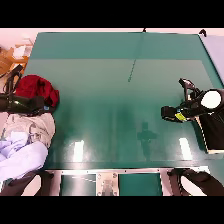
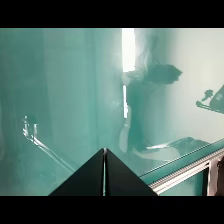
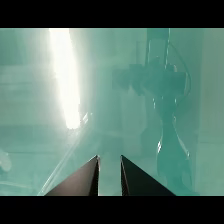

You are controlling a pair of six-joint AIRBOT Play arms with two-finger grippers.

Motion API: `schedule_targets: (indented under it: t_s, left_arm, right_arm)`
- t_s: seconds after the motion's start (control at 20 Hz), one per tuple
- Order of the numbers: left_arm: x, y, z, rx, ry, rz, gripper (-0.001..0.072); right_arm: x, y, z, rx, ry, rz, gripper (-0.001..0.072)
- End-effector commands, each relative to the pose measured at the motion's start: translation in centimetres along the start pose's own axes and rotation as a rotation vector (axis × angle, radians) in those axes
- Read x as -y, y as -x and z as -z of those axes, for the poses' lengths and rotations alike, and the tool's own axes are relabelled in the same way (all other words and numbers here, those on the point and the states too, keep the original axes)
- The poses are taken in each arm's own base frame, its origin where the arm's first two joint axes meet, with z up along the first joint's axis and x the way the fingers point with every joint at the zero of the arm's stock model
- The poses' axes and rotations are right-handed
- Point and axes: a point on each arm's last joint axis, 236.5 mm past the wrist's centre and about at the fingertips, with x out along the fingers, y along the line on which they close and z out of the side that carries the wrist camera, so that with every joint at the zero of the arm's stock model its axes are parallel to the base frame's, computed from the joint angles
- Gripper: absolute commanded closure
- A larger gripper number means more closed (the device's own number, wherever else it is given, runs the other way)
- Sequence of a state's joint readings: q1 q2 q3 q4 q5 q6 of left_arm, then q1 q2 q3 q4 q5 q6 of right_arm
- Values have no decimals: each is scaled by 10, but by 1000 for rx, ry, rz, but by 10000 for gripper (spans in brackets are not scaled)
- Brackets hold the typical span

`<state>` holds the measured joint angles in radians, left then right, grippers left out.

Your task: Fold the shirts.

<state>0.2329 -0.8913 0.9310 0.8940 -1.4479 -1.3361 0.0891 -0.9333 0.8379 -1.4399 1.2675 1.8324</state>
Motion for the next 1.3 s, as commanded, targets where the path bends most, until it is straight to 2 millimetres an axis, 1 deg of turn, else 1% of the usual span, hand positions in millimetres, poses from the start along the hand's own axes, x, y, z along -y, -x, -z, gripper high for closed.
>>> schedule_targets:
  t_s: [0.0, 0.45, 0.5, 0.6, 0.7, 0.75, 0.8, 0.9, 0.95, 1.0, 1.05, 1.15, 1.2, 1.25]
  left_arm:
    - [0, 0, 0, 1, 0, -1, 675]
    - [0, 0, 0, 2, 1, 0, 675]
    - [-1, 0, -6, 25, -3, -3, 675]
    - [-5, 1, -23, 97, -1, -19, 675]
    - [-7, 2, -31, 134, -2, -29, 675]
    - [-11, 4, -40, 173, -4, -47, 675]
    - [-23, 8, -54, 229, -14, -100, 675]
    - [-56, 22, -82, 351, -58, -257, 674]
    - [-73, 31, -93, 387, -89, -339, 601]
    - [-89, 39, -105, 416, -113, -415, 293]
    - [-104, 46, -117, 439, -121, -482, 168]
    - [-139, 49, -136, 422, -148, -605, 162]
    - [-161, 46, -143, 381, -145, -666, 80]
    - [-183, 42, -147, 350, -93, -689, -13]
  right_arm:
    - [0, 0, 0, -2, 1, 0, 539]
    - [0, 0, 0, -2, 1, 0, 539]
    - [0, 0, 0, -2, 1, 0, 540]
    - [0, 0, 0, -2, 1, 0, 539]
    - [0, 0, 0, 1, 0, -1, 540]
    - [0, 0, -1, 3, 0, -1, 540]
    - [0, 0, -1, 2, 0, -1, 539]
    - [0, 0, -1, 3, 0, -1, 539]
    - [-1, 0, -2, 10, 0, -3, 539]
    - [-2, 0, -5, 22, 0, -6, 539]
    - [-2, 0, -6, 27, 0, -7, 539]
    - [-2, 0, -9, 36, 1, -9, 539]
    - [-3, 0, -12, 50, 1, -12, 539]
    - [-4, 0, -15, 64, 1, -16, 540]
